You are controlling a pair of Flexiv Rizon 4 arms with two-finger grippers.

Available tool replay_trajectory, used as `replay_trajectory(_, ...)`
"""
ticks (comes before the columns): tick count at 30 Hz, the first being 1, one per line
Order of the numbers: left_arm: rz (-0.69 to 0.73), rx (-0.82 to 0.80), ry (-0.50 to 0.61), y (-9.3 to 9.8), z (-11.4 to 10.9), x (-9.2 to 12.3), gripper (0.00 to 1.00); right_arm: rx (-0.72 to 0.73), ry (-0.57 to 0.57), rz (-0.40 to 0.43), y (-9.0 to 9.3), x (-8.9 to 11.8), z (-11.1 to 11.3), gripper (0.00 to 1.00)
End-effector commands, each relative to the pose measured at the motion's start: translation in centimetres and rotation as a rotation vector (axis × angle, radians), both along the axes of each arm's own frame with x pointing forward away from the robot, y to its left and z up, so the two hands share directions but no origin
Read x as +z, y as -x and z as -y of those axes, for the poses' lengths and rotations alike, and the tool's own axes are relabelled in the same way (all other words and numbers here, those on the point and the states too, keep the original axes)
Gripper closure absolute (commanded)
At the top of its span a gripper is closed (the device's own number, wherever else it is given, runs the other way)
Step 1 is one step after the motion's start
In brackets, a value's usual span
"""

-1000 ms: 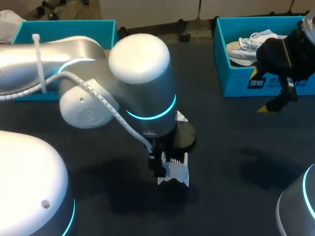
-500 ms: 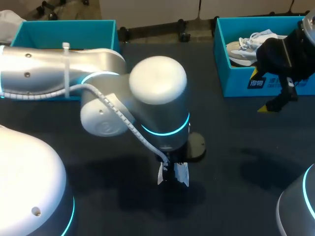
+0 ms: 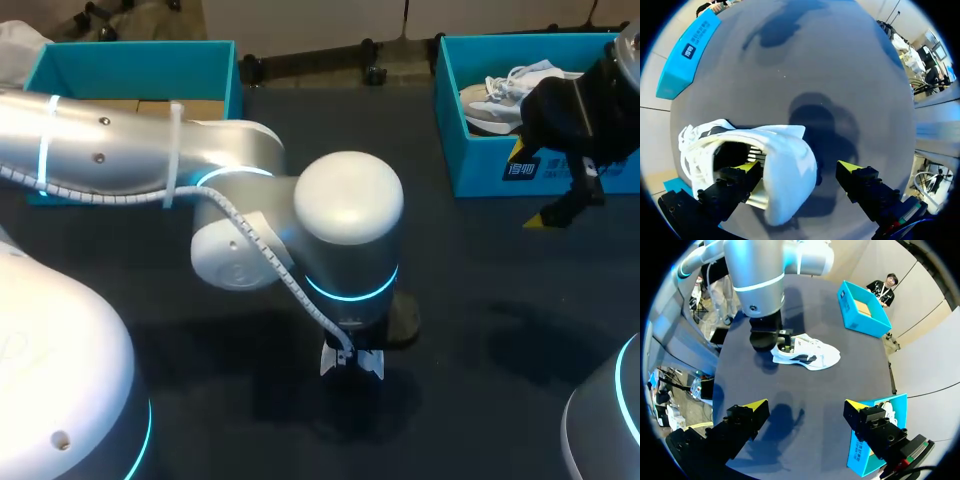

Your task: Take the shoe out of the shoebox, open the shoe tongue, remove and reinsert the insole, then place the shoe into the shoebox

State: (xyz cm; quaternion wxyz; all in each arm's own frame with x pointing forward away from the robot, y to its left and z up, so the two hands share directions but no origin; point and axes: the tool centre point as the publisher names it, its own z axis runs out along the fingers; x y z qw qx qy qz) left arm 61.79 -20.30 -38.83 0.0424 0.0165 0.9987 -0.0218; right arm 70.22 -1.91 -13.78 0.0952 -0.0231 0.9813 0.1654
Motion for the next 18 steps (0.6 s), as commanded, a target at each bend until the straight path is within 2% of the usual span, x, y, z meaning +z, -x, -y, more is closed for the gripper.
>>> replay_trajectory(1,0.005,0.005,-0.004,0.3,0.4,-0.8,0.10,-0.001,0.003,-0.004,-0.2,0.0,-0.2,0.00)
replay_trajectory(2,0.005,0.006,-0.005,0.4,0.4,-0.9,0.20,-0.001,0.003,-0.004,-0.2,0.0,-0.2,0.00)
replay_trajectory(3,0.005,0.009,-0.006,0.4,0.4,-1.0,0.41,-0.001,0.003,-0.004,-0.2,0.0,-0.2,0.00)
replay_trajectory(6,-0.002,0.013,-0.008,0.6,0.4,-1.2,0.62,-0.001,0.003,-0.004,-0.2,0.0,-0.2,0.00)
replay_trajectory(9,-0.012,0.017,-0.007,0.8,0.4,-1.4,0.78,-0.001,0.003,-0.004,-0.2,0.0,-0.2,0.00)
replay_trajectory(10,-0.022,0.015,-0.005,0.8,0.3,-1.4,0.87,-0.001,0.003,-0.004,-0.2,0.0,-0.2,0.00)
replay_trajectory(11,-0.035,0.017,-0.004,0.9,0.3,-1.5,1.00,-0.001,0.003,-0.004,-0.2,0.0,-0.2,0.00)
replay_trajectory(18,-0.076,0.009,-0.001,1.4,-0.1,-1.5,1.00,-0.001,0.003,-0.004,-0.2,0.0,-0.2,0.00)
